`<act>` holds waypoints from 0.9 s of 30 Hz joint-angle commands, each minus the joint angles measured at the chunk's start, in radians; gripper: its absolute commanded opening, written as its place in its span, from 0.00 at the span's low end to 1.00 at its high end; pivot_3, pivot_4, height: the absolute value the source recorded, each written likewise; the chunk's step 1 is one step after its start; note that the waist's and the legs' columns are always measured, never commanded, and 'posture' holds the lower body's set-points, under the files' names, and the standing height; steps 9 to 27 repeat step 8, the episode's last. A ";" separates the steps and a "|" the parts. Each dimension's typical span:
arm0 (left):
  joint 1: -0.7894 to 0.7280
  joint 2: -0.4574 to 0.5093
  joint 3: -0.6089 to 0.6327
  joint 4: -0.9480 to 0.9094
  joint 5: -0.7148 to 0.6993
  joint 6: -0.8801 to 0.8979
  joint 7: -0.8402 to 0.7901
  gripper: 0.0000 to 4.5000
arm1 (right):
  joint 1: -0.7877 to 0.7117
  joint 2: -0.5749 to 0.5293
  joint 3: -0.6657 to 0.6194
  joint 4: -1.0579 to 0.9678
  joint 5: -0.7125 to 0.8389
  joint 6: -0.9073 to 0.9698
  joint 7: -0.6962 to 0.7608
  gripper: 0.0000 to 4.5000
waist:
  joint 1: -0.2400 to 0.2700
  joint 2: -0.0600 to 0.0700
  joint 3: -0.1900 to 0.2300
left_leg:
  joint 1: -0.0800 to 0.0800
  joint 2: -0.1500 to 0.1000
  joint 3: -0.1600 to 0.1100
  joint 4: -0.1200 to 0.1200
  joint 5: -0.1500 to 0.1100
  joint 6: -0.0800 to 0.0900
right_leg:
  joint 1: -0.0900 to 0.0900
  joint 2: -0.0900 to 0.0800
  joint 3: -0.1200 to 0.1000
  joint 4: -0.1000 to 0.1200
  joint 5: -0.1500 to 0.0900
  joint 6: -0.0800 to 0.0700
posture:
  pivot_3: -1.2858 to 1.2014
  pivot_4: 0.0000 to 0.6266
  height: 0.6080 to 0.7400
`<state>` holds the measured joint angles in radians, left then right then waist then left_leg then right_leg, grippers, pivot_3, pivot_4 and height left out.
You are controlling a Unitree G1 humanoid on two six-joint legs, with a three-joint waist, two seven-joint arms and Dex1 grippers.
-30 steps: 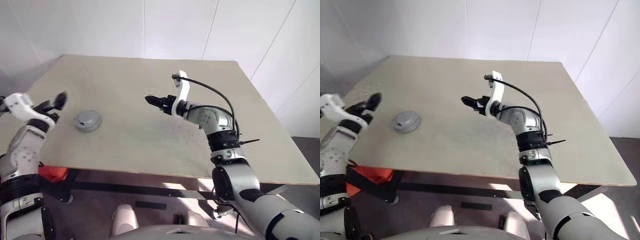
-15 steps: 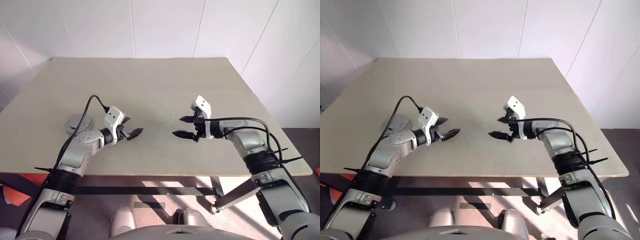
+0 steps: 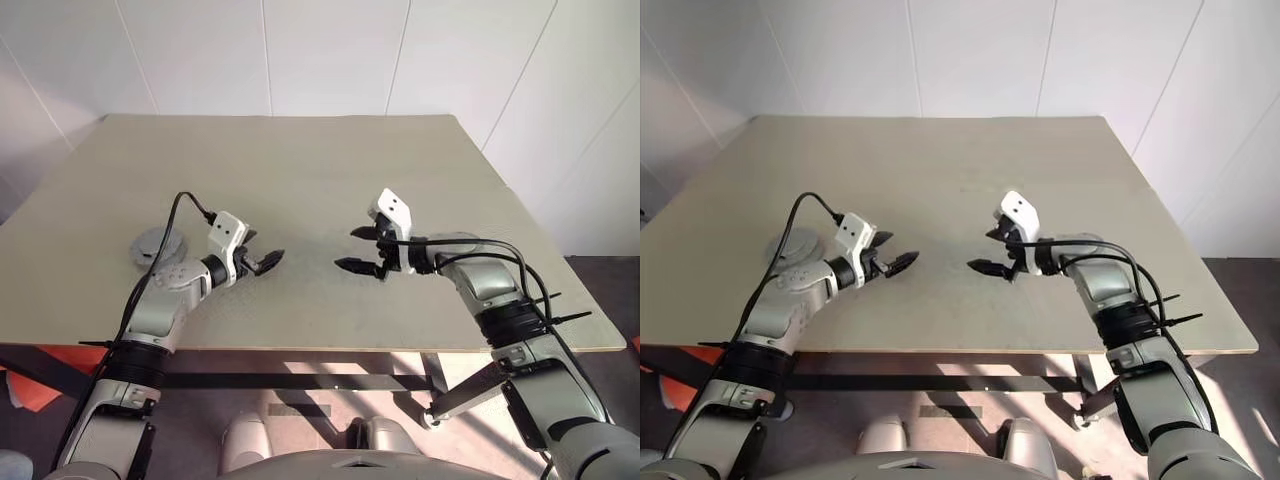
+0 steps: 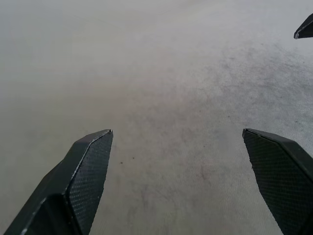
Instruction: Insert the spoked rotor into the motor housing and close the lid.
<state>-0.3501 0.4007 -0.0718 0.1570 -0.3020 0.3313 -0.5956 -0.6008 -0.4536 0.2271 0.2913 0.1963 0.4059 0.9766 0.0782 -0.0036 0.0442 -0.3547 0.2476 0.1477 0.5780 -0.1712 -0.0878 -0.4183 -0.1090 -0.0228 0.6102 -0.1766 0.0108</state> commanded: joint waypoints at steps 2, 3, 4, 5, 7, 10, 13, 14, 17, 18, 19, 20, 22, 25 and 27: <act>0.011 -0.013 0.026 -0.079 0.002 -0.002 0.009 1.00 | -0.039 0.026 -0.028 -0.013 0.006 -0.020 -0.010 1.00 | 0.000 0.000 0.000 | 0.000 0.000 0.000 0.000 0.000 0.000 | 0.000 0.000 0.000 0.000 0.000 0.000 | 0.52 0.00 1.00; 0.012 -0.015 0.026 -0.083 0.003 0.001 0.009 1.00 | -0.038 0.027 -0.028 -0.018 0.006 -0.018 -0.008 1.00 | -0.001 0.000 0.000 | 0.000 0.000 0.000 0.000 0.000 0.000 | 0.000 0.000 0.000 0.000 0.000 0.000 | 0.52 0.00 1.00; 0.011 -0.017 0.027 -0.085 0.003 0.003 0.008 1.00 | -0.037 0.026 -0.028 -0.018 0.003 -0.021 -0.006 1.00 | -0.001 0.000 0.000 | 0.000 0.000 0.000 0.000 0.000 0.000 | 0.000 0.000 0.000 0.000 0.000 0.000 | 0.52 0.00 1.00; 0.009 -0.018 0.028 -0.085 0.001 0.004 0.007 1.00 | -0.036 0.024 -0.028 -0.017 0.000 -0.022 -0.006 1.00 | -0.001 0.000 0.000 | 0.000 0.000 0.000 0.000 0.000 0.000 | 0.000 0.000 0.000 0.000 0.000 0.000 | 0.52 0.00 1.00; 0.007 -0.021 0.028 -0.084 0.000 0.006 0.005 1.00 | -0.033 0.019 -0.030 -0.020 -0.002 -0.022 -0.007 1.00 | 0.000 0.000 0.000 | 0.000 0.000 0.000 0.000 0.000 0.000 | 0.000 0.000 0.000 0.000 0.000 0.000 | 0.52 0.00 1.00; 0.007 -0.023 0.027 -0.081 0.001 0.004 0.005 1.00 | -0.027 0.013 -0.034 -0.031 0.002 -0.016 -0.005 1.00 | 0.000 0.000 0.000 | 0.000 0.000 0.000 0.000 0.000 0.000 | 0.000 0.000 0.000 0.000 0.000 0.000 | 0.52 0.00 1.00; 0.007 -0.023 0.027 -0.081 0.001 0.004 0.005 1.00 | -0.027 0.013 -0.034 -0.031 0.002 -0.016 -0.005 1.00 | 0.000 0.000 0.000 | 0.000 0.000 0.000 0.000 0.000 0.000 | 0.000 0.000 0.000 0.000 0.000 0.000 | 0.52 0.00 1.00; 0.007 -0.023 0.027 -0.081 0.001 0.004 0.005 1.00 | -0.027 0.013 -0.034 -0.031 0.002 -0.016 -0.005 1.00 | 0.000 0.000 0.000 | 0.000 0.000 0.000 0.000 0.000 0.000 | 0.000 0.000 0.000 0.000 0.000 0.000 | 0.52 0.00 1.00; 0.007 -0.023 0.027 -0.081 0.001 0.004 0.005 1.00 | -0.027 0.013 -0.034 -0.031 0.002 -0.016 -0.005 1.00 | 0.000 0.000 0.000 | 0.000 0.000 0.000 0.000 0.000 0.000 | 0.000 0.000 0.000 0.000 0.000 0.000 | 0.52 0.00 1.00; 0.007 -0.023 0.027 -0.081 0.001 0.004 0.005 1.00 | -0.027 0.013 -0.034 -0.031 0.002 -0.016 -0.005 1.00 | 0.000 0.000 0.000 | 0.000 0.000 0.000 0.000 0.000 0.000 | 0.000 0.000 0.000 0.000 0.000 0.000 | 0.52 0.00 1.00; 0.007 -0.023 0.027 -0.081 0.001 0.004 0.005 1.00 | -0.027 0.013 -0.034 -0.031 0.002 -0.016 -0.005 1.00 | 0.000 0.000 0.000 | 0.000 0.000 0.000 0.000 0.000 0.000 | 0.000 0.000 0.000 0.000 0.000 0.000 | 0.52 0.00 1.00; 0.007 -0.023 0.027 -0.081 0.001 0.004 0.005 1.00 | -0.027 0.013 -0.034 -0.031 0.002 -0.016 -0.005 1.00 | 0.000 0.000 0.000 | 0.000 0.000 0.000 0.000 0.000 0.000 | 0.000 0.000 0.000 0.000 0.000 0.000 | 0.52 0.00 1.00; 0.007 -0.023 0.027 -0.081 0.001 0.004 0.005 1.00 | -0.027 0.013 -0.034 -0.031 0.002 -0.016 -0.005 1.00 | 0.000 0.000 0.000 | 0.000 0.000 0.000 0.000 0.000 0.000 | 0.000 0.000 0.000 0.000 0.000 0.000 | 0.52 0.00 1.00; 0.007 -0.023 0.027 -0.081 0.001 0.004 0.005 1.00 | -0.027 0.013 -0.034 -0.031 0.002 -0.016 -0.005 1.00 | 0.000 0.000 0.000 | 0.000 0.000 0.000 0.000 0.000 0.000 | 0.000 0.000 0.000 0.000 0.000 0.000 | 0.52 0.00 1.00; 0.007 -0.023 0.027 -0.081 0.001 0.004 0.005 1.00 | -0.027 0.013 -0.034 -0.031 0.002 -0.016 -0.005 1.00 | 0.000 0.000 0.000 | 0.000 0.000 0.000 0.000 0.000 0.000 | 0.000 0.000 0.000 0.000 0.000 0.000 | 0.52 0.00 1.00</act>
